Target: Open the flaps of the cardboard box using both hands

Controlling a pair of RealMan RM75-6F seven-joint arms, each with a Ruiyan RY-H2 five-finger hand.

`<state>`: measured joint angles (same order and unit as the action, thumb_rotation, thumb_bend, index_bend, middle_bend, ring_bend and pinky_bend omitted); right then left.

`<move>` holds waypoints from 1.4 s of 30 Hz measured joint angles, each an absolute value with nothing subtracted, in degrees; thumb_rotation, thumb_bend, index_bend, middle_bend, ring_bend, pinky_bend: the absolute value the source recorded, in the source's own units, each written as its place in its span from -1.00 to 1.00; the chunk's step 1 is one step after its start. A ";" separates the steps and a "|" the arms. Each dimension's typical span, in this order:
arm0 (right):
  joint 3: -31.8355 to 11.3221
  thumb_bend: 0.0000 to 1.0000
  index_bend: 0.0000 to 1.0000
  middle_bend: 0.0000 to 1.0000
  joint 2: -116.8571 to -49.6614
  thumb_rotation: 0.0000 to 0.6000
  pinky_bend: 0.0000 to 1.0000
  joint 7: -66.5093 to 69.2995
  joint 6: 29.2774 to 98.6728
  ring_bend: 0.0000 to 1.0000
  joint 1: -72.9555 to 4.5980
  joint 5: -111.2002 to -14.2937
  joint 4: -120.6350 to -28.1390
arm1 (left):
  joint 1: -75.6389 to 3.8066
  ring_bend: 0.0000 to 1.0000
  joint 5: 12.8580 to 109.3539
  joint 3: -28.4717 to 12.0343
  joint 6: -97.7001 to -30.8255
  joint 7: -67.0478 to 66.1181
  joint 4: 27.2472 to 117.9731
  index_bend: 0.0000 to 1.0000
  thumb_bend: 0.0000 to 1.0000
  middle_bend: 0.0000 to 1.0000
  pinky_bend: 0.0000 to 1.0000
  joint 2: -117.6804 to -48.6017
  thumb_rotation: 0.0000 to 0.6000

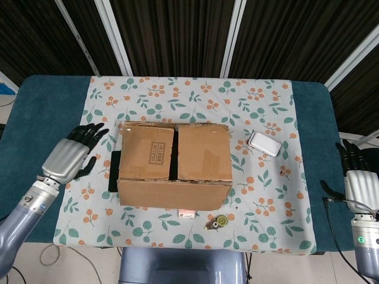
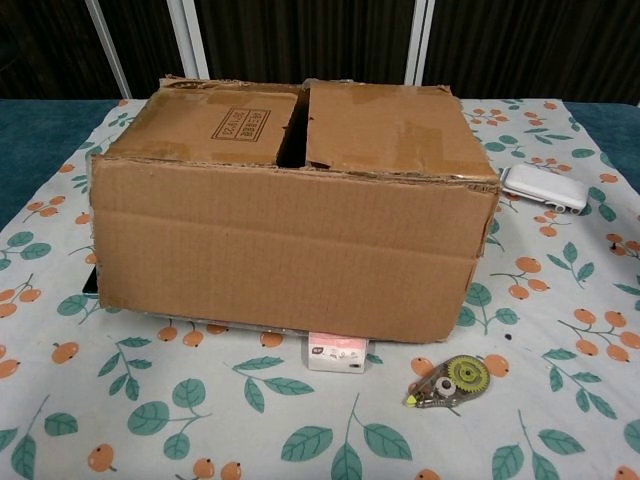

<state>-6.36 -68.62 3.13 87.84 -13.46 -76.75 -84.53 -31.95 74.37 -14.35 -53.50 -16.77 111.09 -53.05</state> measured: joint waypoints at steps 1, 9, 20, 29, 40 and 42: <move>-6.51 -0.41 -1.00 -1.00 -68.61 1.00 -0.57 3.24 87.75 -1.00 -13.39 -76.74 -84.53 | -33.80 -1.00 73.79 -14.77 -50.68 -17.07 111.26 -1.00 0.26 -1.00 -0.76 -52.20 1.00; -7.75 -0.41 -1.00 -1.00 -68.51 1.00 -0.57 4.19 87.24 -1.00 -12.73 -76.75 -84.41 | -47.20 -1.00 71.26 -16.87 -30.46 -17.02 109.65 -1.00 0.47 -0.99 -0.73 -48.14 1.00; -8.73 -0.41 -1.00 -1.00 -68.83 1.00 -0.57 4.70 86.53 -1.00 -12.21 -77.07 -83.94 | -60.31 -0.98 75.65 -17.46 -14.90 -14.59 105.41 -0.99 0.49 -0.91 -0.69 -46.63 1.00; -9.55 -0.41 -1.00 -1.00 -68.90 1.00 -0.57 4.89 86.13 -1.00 -11.76 -77.06 -83.65 | -65.37 -0.89 81.36 -14.81 -11.50 -14.55 102.83 -0.93 0.51 -0.82 -0.61 -50.61 1.00; -10.13 -0.39 -1.00 -1.00 -69.10 1.00 -0.57 4.94 85.39 -1.00 -11.46 -77.20 -83.30 | -69.00 -0.88 83.61 -12.12 -10.79 -13.14 99.54 -0.91 0.51 -0.79 -0.60 -55.27 1.00; -10.30 -0.38 -1.00 -1.00 -69.14 1.00 -0.57 4.98 85.35 -1.00 -11.39 -77.16 -83.21 | -69.50 -0.88 83.71 -11.78 -10.88 -12.74 99.09 -0.91 0.51 -0.79 -0.60 -55.81 1.00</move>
